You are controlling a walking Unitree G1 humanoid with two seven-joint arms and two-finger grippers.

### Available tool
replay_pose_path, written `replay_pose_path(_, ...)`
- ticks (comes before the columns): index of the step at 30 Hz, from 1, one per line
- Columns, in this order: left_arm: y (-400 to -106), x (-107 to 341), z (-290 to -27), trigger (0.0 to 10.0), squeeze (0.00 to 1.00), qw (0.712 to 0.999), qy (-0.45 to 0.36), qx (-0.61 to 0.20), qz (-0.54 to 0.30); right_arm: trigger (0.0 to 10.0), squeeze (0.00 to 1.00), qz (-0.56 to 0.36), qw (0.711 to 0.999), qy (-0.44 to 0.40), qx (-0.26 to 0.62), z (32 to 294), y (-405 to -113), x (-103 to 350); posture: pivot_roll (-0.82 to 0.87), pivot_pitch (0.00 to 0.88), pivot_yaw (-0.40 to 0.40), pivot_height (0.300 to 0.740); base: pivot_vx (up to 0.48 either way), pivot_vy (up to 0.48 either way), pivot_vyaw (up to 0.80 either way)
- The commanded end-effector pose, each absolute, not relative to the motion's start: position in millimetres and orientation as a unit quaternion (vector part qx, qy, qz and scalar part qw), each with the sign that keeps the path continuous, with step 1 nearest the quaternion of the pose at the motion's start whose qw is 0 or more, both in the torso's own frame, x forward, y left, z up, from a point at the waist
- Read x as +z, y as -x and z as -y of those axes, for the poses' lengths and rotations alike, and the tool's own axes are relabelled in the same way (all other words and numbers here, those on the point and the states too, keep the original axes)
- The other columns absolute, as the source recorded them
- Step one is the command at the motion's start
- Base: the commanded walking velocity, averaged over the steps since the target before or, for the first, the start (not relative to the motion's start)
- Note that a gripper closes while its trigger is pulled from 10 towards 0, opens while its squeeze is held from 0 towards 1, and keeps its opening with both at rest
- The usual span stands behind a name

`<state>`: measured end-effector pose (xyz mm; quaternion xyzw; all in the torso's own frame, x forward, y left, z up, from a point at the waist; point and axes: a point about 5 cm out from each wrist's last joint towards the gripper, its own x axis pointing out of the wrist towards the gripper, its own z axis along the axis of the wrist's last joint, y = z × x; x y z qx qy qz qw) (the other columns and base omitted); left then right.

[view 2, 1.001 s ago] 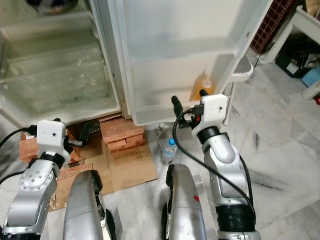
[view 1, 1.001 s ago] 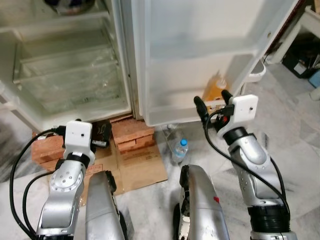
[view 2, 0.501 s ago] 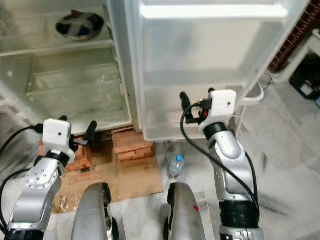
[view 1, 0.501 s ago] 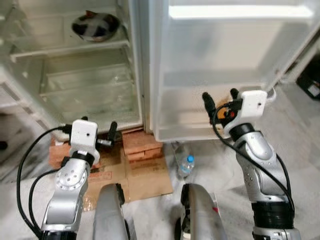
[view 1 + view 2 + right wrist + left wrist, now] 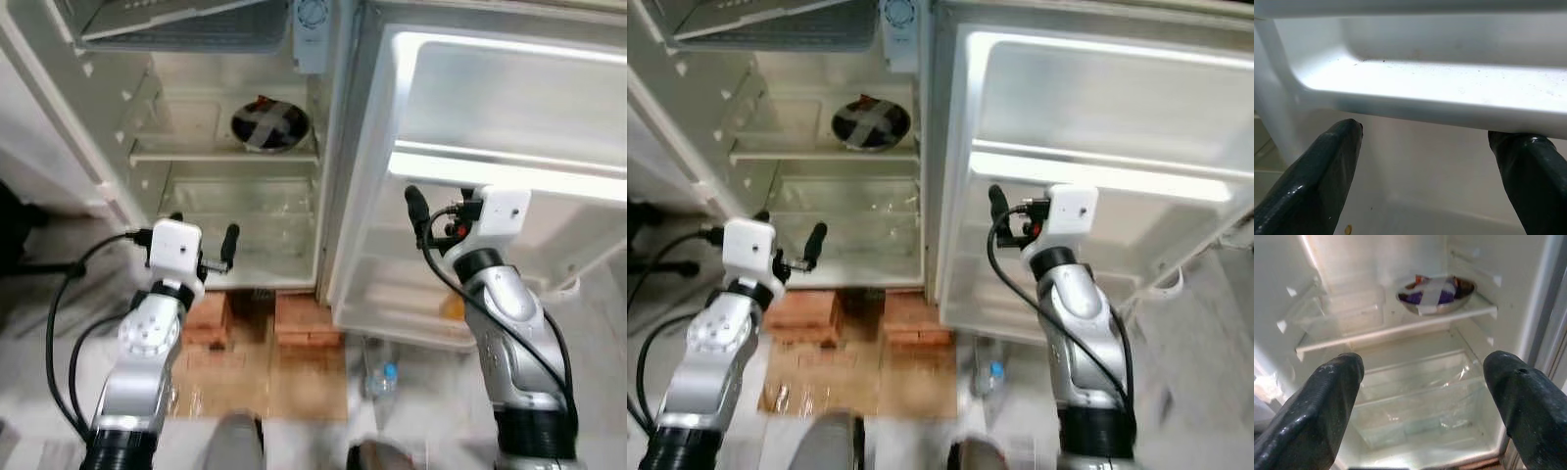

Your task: Restocking fridge

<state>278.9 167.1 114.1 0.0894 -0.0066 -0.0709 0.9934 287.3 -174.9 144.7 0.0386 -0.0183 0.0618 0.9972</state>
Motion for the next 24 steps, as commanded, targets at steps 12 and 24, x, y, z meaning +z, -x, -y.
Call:
replay_pose_path(12, -267, 98, -162, 10.0, 0.0, 0.992, -0.095, -0.087, -0.018, 10.0, 0.0, -0.051, 0.996, -0.003, 0.071, 179, -263, 126, 0.0, 0.036, -0.038, 0.74, 0.0, 0.0, 0.0)
replay_pose_path(24, -261, 95, -159, 10.0, 0.0, 0.991, -0.09, -0.098, -0.026, 10.0, 0.0, -0.082, 0.994, 0.005, 0.075, 195, -230, 117, -0.02, 0.055, -0.037, 0.74, 0.0, 0.0, 0.0)
